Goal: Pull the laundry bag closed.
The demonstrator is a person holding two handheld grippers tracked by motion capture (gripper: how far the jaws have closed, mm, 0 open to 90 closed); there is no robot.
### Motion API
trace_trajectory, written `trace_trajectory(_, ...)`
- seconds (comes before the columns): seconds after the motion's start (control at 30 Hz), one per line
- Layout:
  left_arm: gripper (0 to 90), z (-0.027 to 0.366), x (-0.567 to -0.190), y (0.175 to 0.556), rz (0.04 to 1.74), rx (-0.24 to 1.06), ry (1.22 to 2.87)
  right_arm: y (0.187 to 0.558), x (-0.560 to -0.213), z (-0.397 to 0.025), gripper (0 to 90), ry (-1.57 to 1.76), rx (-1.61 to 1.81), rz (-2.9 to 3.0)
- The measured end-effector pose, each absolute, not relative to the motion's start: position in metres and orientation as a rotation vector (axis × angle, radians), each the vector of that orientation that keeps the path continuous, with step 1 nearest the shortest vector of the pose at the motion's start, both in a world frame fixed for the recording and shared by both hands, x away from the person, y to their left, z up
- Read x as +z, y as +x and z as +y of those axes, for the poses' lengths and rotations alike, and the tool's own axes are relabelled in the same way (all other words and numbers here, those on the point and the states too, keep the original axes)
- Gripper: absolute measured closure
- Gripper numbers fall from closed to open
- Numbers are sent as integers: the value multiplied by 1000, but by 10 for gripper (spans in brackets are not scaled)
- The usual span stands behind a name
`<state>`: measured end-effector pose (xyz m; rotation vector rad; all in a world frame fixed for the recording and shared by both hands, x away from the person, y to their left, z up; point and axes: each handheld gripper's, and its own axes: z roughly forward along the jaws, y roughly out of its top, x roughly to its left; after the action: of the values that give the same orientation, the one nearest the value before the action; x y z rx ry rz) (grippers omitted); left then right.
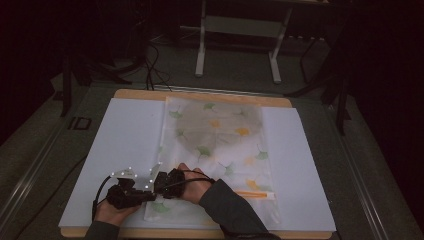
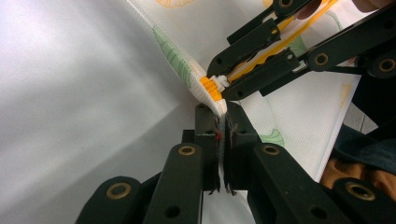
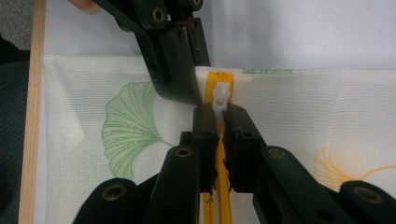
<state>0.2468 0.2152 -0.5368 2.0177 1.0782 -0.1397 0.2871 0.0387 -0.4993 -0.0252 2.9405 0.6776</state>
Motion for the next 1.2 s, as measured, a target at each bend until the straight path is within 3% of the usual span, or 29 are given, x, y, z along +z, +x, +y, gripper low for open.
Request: trace_trajectory(1.2,880,219,-535,245,1059,-155,1962,288,-510,30,846,12,687,2950)
